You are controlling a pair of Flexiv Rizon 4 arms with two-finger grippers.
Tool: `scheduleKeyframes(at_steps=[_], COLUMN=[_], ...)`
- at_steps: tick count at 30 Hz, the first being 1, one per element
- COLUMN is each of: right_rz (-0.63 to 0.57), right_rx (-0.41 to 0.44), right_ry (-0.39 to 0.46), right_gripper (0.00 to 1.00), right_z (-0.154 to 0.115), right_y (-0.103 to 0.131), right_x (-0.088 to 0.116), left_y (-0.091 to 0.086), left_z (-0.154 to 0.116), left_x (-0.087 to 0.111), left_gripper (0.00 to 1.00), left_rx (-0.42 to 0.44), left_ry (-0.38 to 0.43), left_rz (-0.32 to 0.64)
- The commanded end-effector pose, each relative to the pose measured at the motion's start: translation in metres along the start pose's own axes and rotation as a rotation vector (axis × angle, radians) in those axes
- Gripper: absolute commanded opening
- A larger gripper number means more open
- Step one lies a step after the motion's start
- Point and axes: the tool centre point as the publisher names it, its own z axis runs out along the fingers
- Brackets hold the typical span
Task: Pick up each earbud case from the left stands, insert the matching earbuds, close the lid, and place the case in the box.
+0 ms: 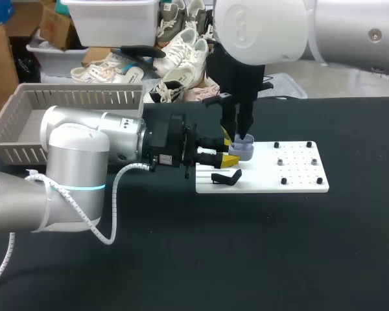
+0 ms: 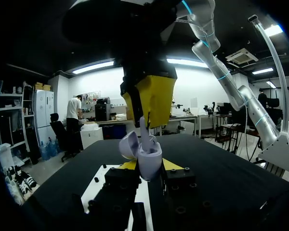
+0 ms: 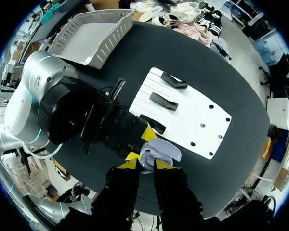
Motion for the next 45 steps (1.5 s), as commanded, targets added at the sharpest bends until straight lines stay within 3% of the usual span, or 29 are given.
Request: scheduleKeyframes(at_steps=[1, 45], right_rz=[0.001, 0.011], right_rx=[0.000, -0.020], right_ry=[0.006, 0.010], right_gripper=[0.00, 0.00], right_z=[0.0005, 0.0092], right_y=[0.0000, -0.0045], right_x=[-0.0012, -0.0008], left_y=[-0.0011, -0.0011], left_z=[0.0004, 0.0004], left_x=[0.0002, 0.0002], left_gripper=[0.00, 0.00], left_rx=[-0.005, -0.005], left_ry=[0.000, 0.000], left_rz=[0.001, 0.001])
